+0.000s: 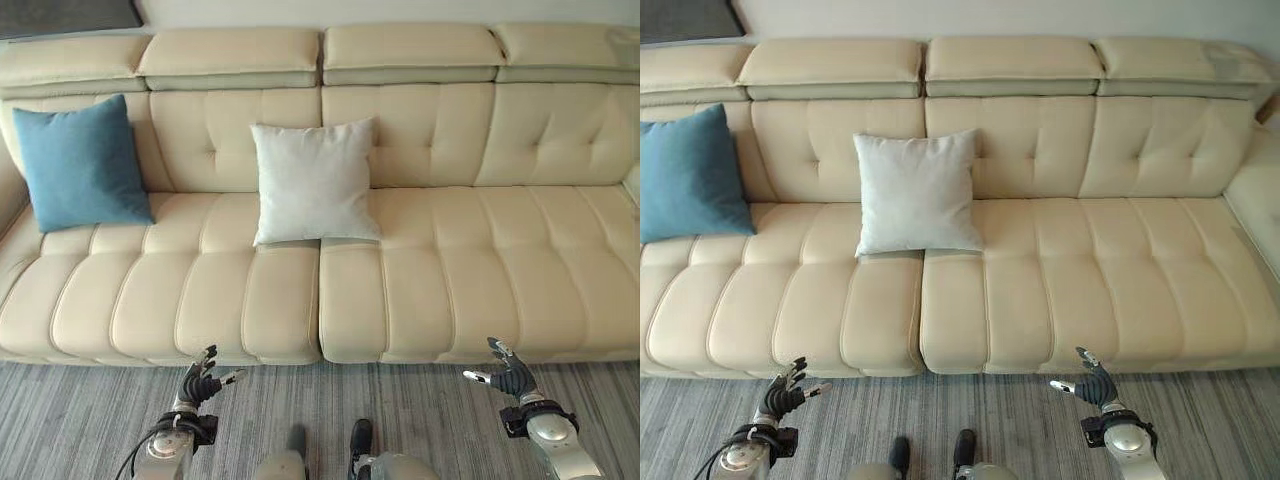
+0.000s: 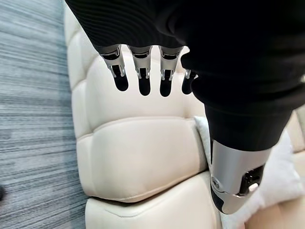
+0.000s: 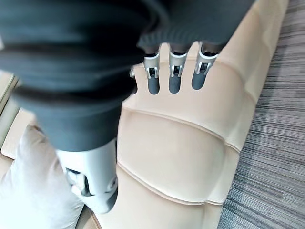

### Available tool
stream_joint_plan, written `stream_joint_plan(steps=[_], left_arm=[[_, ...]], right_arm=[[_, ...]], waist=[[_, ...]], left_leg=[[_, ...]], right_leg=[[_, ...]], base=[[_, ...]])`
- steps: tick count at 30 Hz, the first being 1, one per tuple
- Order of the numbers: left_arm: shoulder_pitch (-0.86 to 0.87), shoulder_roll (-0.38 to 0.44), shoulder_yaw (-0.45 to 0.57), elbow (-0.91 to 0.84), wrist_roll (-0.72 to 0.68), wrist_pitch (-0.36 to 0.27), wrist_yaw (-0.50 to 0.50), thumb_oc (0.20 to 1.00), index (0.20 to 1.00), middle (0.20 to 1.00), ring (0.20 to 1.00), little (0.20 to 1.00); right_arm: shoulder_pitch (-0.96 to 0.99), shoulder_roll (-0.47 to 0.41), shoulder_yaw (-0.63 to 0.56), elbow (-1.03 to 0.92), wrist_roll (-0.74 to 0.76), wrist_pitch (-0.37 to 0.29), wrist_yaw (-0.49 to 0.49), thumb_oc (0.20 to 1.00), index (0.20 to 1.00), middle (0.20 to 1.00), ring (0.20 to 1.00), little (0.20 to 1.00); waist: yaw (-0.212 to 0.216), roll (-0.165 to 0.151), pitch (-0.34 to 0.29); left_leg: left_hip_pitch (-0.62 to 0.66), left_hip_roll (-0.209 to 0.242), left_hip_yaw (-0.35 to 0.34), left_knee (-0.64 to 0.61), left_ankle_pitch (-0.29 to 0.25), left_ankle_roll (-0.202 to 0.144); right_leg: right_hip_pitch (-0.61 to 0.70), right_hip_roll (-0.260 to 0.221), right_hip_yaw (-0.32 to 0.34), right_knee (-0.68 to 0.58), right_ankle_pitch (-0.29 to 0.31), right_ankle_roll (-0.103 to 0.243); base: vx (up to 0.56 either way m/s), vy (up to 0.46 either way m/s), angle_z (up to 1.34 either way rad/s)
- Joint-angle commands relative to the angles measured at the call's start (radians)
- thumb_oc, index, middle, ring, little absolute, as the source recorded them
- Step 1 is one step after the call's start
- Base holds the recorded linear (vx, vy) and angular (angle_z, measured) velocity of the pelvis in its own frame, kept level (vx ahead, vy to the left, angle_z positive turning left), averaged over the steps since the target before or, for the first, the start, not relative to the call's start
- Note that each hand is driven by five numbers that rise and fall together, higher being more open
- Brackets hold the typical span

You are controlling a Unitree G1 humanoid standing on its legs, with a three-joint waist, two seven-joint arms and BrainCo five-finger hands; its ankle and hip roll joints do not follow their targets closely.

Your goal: Pick up all the scattered cushions and arrange them neatly on the sofa.

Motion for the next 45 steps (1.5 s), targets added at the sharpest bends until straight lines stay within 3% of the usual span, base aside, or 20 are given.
stream_joint_plan(steps=[1,6,9,14,16,19,20,21,24,26,28,30,31,32,34,37,40,45], left_arm=[[0.003,0.023,-0.003,-0.037,-0.001,-0.031,0.002,1.000,1.000,1.000,1.000,1.000],[0.024,0.038,-0.019,-0.078,0.040,-0.022,-0.011,1.000,1.000,1.000,1.000,1.000],[0.024,0.054,-0.026,-0.096,0.058,-0.019,-0.021,1.000,1.000,1.000,1.000,1.000],[0.008,0.068,-0.013,-0.112,0.055,-0.017,-0.013,1.000,1.000,1.000,1.000,1.000],[0.012,0.073,0.000,-0.126,0.054,-0.018,-0.008,1.000,1.000,1.000,1.000,1.000],[0.022,0.074,0.017,-0.137,0.049,-0.013,-0.008,1.000,1.000,1.000,1.000,1.000],[0.026,0.075,0.022,-0.139,0.051,-0.011,-0.009,1.000,1.000,1.000,1.000,1.000],[0.027,0.072,0.021,-0.133,0.055,-0.011,-0.011,1.000,1.000,1.000,1.000,1.000],[0.033,0.054,0.013,-0.121,0.056,-0.011,-0.019,1.000,1.000,1.000,1.000,1.000],[0.023,0.044,-0.009,-0.117,0.059,-0.010,-0.022,1.000,1.000,1.000,1.000,1.000],[0.007,0.041,-0.044,-0.120,0.070,-0.010,-0.027,1.000,1.000,1.000,1.000,1.000],[-0.008,0.032,-0.062,-0.114,0.069,-0.010,-0.023,1.000,1.000,1.000,1.000,1.000],[-0.009,0.030,-0.068,-0.116,0.067,-0.011,-0.023,1.000,1.000,1.000,1.000,1.000],[-0.009,0.030,-0.069,-0.116,0.067,-0.011,-0.023,1.000,1.000,1.000,1.000,1.000],[-0.009,0.027,-0.080,-0.128,0.069,-0.012,-0.023,1.000,1.000,1.000,1.000,1.000],[-0.007,0.016,-0.079,-0.126,0.064,-0.008,-0.007,1.000,1.000,1.000,1.000,1.000],[-0.009,0.013,-0.070,-0.123,0.061,-0.008,0.003,1.000,1.000,1.000,1.000,1.000],[0.008,0.011,-0.046,-0.112,0.047,-0.011,0.001,1.000,1.000,1.000,1.000,1.000]], right_arm=[[0.004,-0.010,-0.032,-0.040,0.030,-0.018,0.007,1.000,1.000,1.000,1.000,1.000],[0.027,-0.002,-0.045,-0.076,0.056,-0.016,0.020,1.000,1.000,1.000,1.000,1.000],[0.031,0.007,-0.049,-0.082,0.068,-0.014,0.027,1.000,1.000,1.000,1.000,1.000],[-0.013,0.024,-0.029,-0.090,0.069,-0.011,0.021,1.000,1.000,1.000,1.000,1.000],[-0.033,0.033,-0.019,-0.103,0.063,-0.011,0.019,1.000,1.000,1.000,1.000,1.000],[-0.043,0.043,-0.006,-0.125,0.054,-0.011,0.015,1.000,1.000,1.000,1.000,1.000],[-0.045,0.048,0.000,-0.128,0.053,-0.014,0.013,1.000,1.000,1.000,1.000,1.000],[-0.046,0.049,0.005,-0.134,0.051,-0.015,0.014,1.000,1.000,1.000,1.000,1.000],[-0.027,0.053,0.004,-0.153,0.052,-0.015,0.015,1.000,1.000,1.000,1.000,1.000],[-0.013,0.053,0.002,-0.161,0.055,-0.016,0.014,1.000,1.000,1.000,1.000,1.000],[-0.001,0.039,-0.008,-0.180,0.070,-0.022,0.006,1.000,1.000,1.000,1.000,1.000],[0.003,0.030,-0.021,-0.184,0.078,-0.019,0.003,1.000,1.000,1.000,1.000,1.000],[0.006,0.029,-0.022,-0.187,0.081,-0.015,0.002,1.000,1.000,1.000,1.000,1.000],[0.007,0.029,-0.022,-0.187,0.081,-0.014,0.002,1.000,1.000,1.000,1.000,1.000],[0.008,0.028,-0.027,-0.194,0.093,-0.016,0.002,1.000,1.000,1.000,1.000,1.000],[0.001,0.038,-0.025,-0.179,0.114,-0.023,-0.016,1.000,1.000,1.000,1.000,1.000],[-0.007,0.047,-0.022,-0.177,0.118,-0.023,-0.021,1.000,1.000,1.000,1.000,1.000],[-0.013,0.075,-0.014,-0.173,0.122,-0.018,0.001,1.000,1.000,1.000,1.000,1.000]], waist=[[0.003,-0.004,-0.037],[-0.011,0.002,-0.040],[-0.019,0.006,-0.026],[-0.023,0.005,-0.005],[-0.003,0.007,-0.002],[0.021,0.010,-0.007],[0.030,0.015,-0.012],[0.028,0.011,-0.012],[0.012,-0.004,-0.019],[0.003,-0.011,-0.013],[-0.003,-0.018,0.004],[-0.003,-0.027,0.014],[0.002,-0.032,0.014],[0.002,-0.031,0.014],[0.012,-0.035,0.011],[0.053,-0.008,0.018],[0.067,-0.002,0.019],[0.078,-0.011,-0.012]], left_leg=[[-0.068,-0.023,0.016,0.045,-0.062,0.047],[-0.024,-0.034,0.026,0.001,-0.067,0.060],[-0.025,-0.044,0.047,0.009,-0.084,0.076],[-0.052,-0.037,0.131,0.030,-0.097,0.093],[-0.052,-0.015,0.195,0.026,-0.103,0.091],[-0.030,0.025,0.278,0.017,-0.101,0.078],[-0.007,0.044,0.293,0.018,-0.123,0.066],[0.003,0.052,0.313,0.029,-0.126,0.062],[0.040,0.077,0.352,0.084,-0.147,0.045],[0.024,0.104,0.347,0.189,-0.147,0.041],[-0.034,0.130,0.292,0.351,-0.115,0.041],[-0.109,0.109,0.231,0.422,-0.080,0.049],[-0.147,0.081,0.191,0.417,-0.098,0.058],[-0.148,0.081,0.191,0.419,-0.100,0.058],[-0.194,0.019,0.123,0.355,-0.121,0.070],[-0.294,-0.062,-0.008,0.186,0.011,0.037],[-0.313,-0.078,-0.034,0.169,0.036,0.030],[-0.263,-0.077,-0.003,0.180,-0.024,0.070]], right_leg=[[0.051,-0.054,0.038,0.016,-0.108,0.142],[0.061,-0.060,0.068,0.012,-0.095,0.153],[0.038,-0.065,0.118,0.040,-0.089,0.162],[-0.053,-0.058,0.155,0.096,-0.068,0.181],[-0.078,-0.078,0.093,0.109,-0.061,0.190],[-0.075,-0.139,-0.099,0.129,-0.076,0.178],[-0.055,-0.158,-0.162,0.134,-0.104,0.184],[-0.038,-0.166,-0.190,0.121,-0.106,0.185],[-0.025,-0.156,-0.161,0.113,-0.114,0.177],[0.000,-0.141,-0.132,0.100,-0.118,0.162],[0.028,-0.112,-0.092,0.084,-0.125,0.132],[0.038,-0.105,-0.071,0.076,-0.124,0.109],[0.041,-0.105,-0.053,0.078,-0.129,0.110],[0.040,-0.105,-0.053,0.079,-0.130,0.110],[0.055,-0.097,-0.005,0.075,-0.138,0.117],[0.110,-0.041,0.090,0.071,-0.166,0.122],[0.126,-0.025,0.134,0.079,-0.178,0.119],[0.151,-0.065,0.218,0.103,-0.202,0.157]], base=[[0.07,0.078,-0.05],[0.02,0.098,-0.21],[-0.03,0.124,-0.56],[-0.07,0.052,-0.71],[-0.04,-0.049,-1.37],[0.07,-0.104,-1.46],[0.13,-0.145,-1.00],[0.16,-0.160,-1.15],[0.19,-0.225,-0.84],[0.17,-0.265,-0.63],[0.11,-0.269,-0.56],[0.08,-0.176,-0.48],[0.12,-0.057,-0.59],[0.15,-0.016,-0.47],[0.24,0.016,-0.65],[0.31,0.044,-0.93],[0.20,0.083,-0.91],[0.27,0.221,-1.11]])
